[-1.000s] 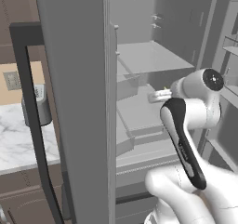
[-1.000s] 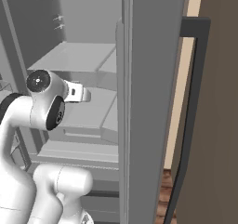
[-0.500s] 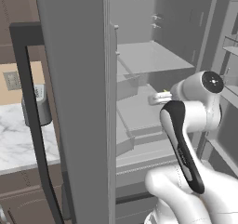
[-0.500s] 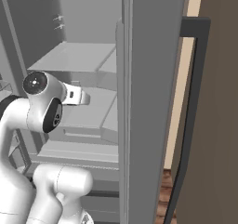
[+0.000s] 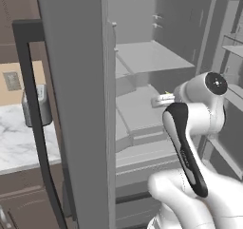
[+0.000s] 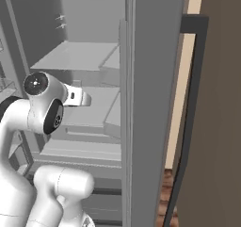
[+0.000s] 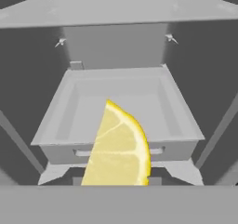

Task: Grab the garlic and lemon wedge from the fridge, place them in the blender, close the lid, and turn on the blender to create a marinade.

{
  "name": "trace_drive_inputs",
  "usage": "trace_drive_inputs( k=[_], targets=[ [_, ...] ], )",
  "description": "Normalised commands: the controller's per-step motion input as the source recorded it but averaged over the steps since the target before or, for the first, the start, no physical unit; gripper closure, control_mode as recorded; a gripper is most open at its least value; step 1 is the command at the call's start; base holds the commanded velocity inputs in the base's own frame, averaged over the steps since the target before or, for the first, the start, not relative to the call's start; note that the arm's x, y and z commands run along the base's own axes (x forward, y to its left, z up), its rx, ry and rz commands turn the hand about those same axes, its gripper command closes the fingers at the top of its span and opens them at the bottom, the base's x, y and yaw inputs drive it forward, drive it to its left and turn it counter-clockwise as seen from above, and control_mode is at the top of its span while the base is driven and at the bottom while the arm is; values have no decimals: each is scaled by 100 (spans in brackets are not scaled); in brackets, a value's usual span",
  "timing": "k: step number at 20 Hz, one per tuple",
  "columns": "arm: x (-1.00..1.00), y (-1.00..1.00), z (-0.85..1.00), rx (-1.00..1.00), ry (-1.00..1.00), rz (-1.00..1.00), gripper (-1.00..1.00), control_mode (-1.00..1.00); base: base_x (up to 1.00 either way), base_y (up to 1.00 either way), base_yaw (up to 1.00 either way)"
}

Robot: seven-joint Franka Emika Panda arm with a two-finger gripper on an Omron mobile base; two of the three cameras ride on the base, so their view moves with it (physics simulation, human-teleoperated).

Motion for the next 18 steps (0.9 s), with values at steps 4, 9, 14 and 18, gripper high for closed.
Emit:
trace_drive_inputs(
  k=[4,9,14,18],
  targets=[
    [0,0,0,0,0,0,100,100,-94,0,0],
    [0,0,0,0,0,0,100,100,-94,6,0],
    [0,0,0,0,0,0,100,100,-53,47,13],
    [0,0,0,0,0,0,100,100,-11,63,35]
  ],
)
